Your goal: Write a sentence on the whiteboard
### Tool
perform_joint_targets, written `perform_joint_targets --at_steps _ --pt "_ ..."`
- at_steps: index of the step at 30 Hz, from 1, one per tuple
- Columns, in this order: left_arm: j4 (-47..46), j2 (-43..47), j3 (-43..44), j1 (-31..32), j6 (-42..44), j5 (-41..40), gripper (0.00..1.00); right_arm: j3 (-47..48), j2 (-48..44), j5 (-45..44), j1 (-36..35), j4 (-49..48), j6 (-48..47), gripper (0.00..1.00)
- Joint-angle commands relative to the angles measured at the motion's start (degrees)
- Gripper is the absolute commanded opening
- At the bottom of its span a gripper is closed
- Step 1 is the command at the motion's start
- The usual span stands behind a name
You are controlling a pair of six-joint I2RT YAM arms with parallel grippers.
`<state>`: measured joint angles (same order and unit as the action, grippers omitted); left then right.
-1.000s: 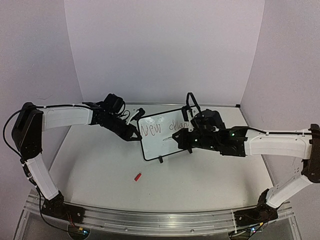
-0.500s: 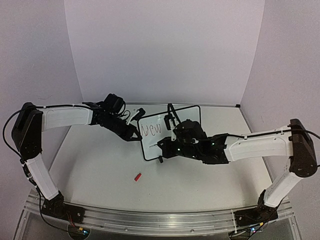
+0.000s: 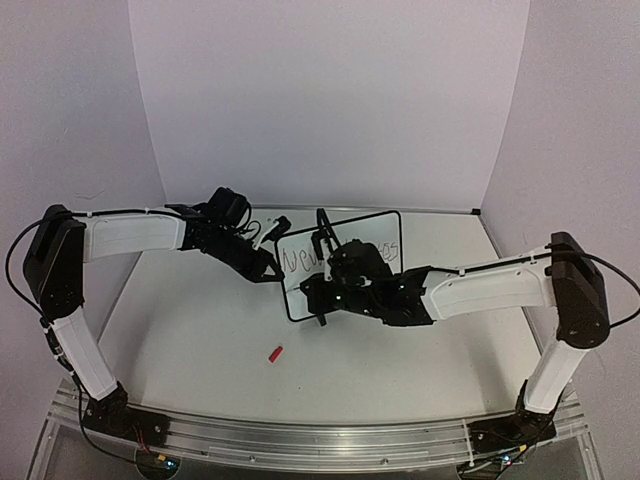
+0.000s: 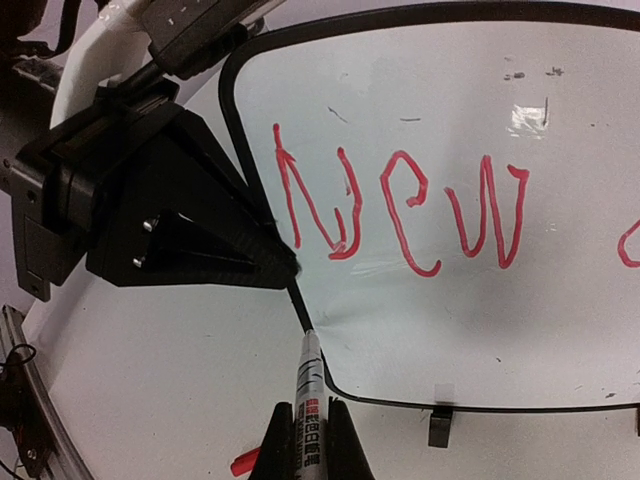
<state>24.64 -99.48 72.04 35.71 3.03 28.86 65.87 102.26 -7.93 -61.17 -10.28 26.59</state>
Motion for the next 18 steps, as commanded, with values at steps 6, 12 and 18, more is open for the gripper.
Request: perform_joint_targets --at_steps 6,12,18 --pt "1.62 1.67 2.3 0.84 0.42 -0.46 0.0 1.96 1.25 -6.69 -0.04 0.21 2.14 0.0" --pt "1.7 1.87 2.32 0.85 0.4 -0.55 0.0 0.13 -0.67 -10.51 -0.05 0.67 2.68 0.0" --pt "1.73 2.07 2.25 0.85 0.52 -0.59 0.0 0.12 -1.19 -9.24 -0.04 1.06 2.02 0.0"
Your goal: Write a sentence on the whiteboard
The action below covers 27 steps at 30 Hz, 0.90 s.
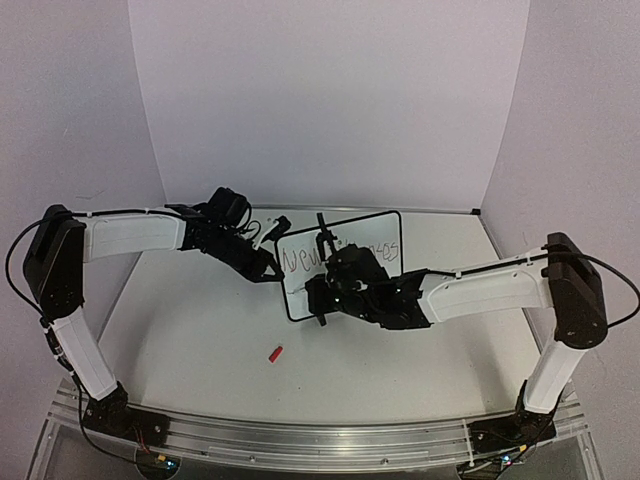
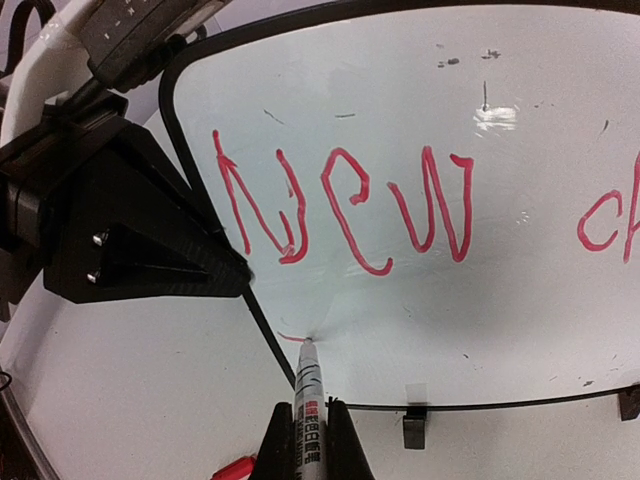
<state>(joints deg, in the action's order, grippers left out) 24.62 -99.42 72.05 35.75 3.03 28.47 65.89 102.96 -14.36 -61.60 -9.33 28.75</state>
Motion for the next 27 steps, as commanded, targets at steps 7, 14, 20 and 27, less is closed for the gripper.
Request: perform_joint_targets --at_steps 7,14,20,27 --pt "1.93 2.25 2.22 0.9 0.67 -0.59 0.0 -0.75 -5.39 0.98 0.42 0.1 -0.88 0.0" --pt "1.94 2.16 2.27 0.9 0.67 -0.59 0.0 0.67 -6.22 2.11 0.39 0.37 -1.72 0.0" --pt "1.99 2.04 2.26 0.95 0.73 -0.72 0.0 3.22 -2.97 3.13 0.42 1.26 -2.21 0.0" --pt "2.01 1.97 2.31 0.95 0.74 -0.62 0.0 4.05 -1.21 2.51 0.43 1.84 -2.27 0.0"
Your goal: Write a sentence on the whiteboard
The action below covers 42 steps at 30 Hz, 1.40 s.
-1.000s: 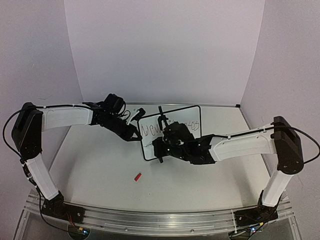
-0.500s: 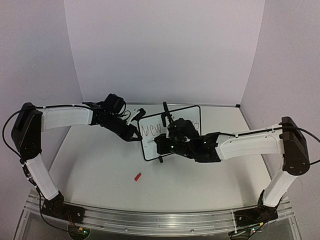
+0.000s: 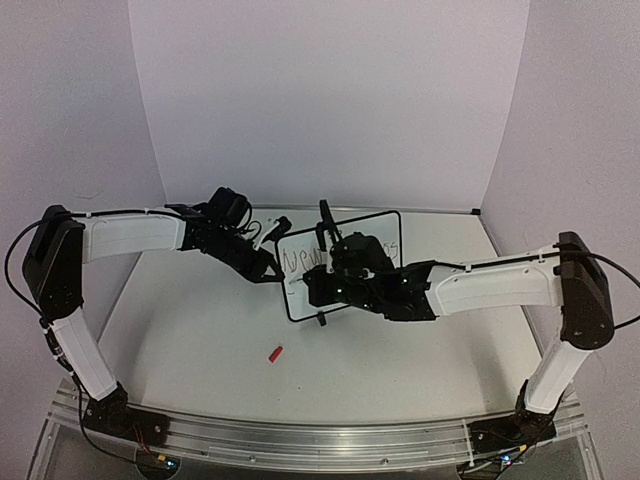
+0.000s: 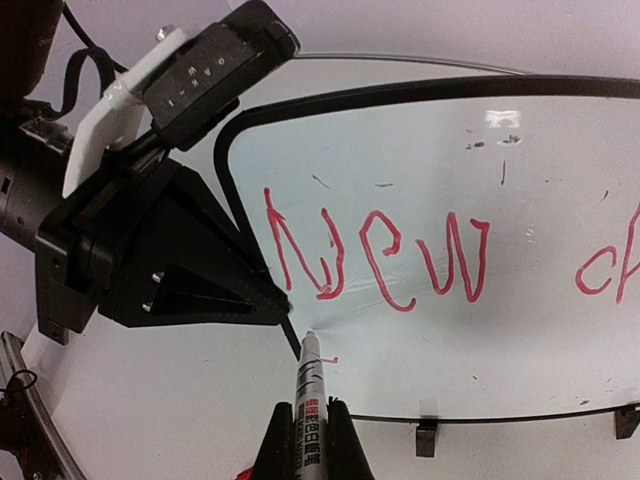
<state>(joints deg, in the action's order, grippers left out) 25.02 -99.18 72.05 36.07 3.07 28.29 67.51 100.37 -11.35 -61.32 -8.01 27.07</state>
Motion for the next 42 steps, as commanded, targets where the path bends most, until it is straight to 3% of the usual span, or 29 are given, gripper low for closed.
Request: perform_joint_targets --at_steps 1,31,42 --pt "1.62 1.71 2.31 0.59 0.73 -0.49 0.0 2.45 1.51 -0.7 0.14 0.56 -0.56 0.0" --pt "1.77 2.04 2.39 0.58 0.71 -0.58 0.0 2.35 5.52 -1.57 0.15 4.47 1.06 0.0" --pt "1.79 2.06 2.39 0.61 0.71 -0.65 0.0 1.16 2.06 -4.1 0.08 5.44 -0.18 0.0"
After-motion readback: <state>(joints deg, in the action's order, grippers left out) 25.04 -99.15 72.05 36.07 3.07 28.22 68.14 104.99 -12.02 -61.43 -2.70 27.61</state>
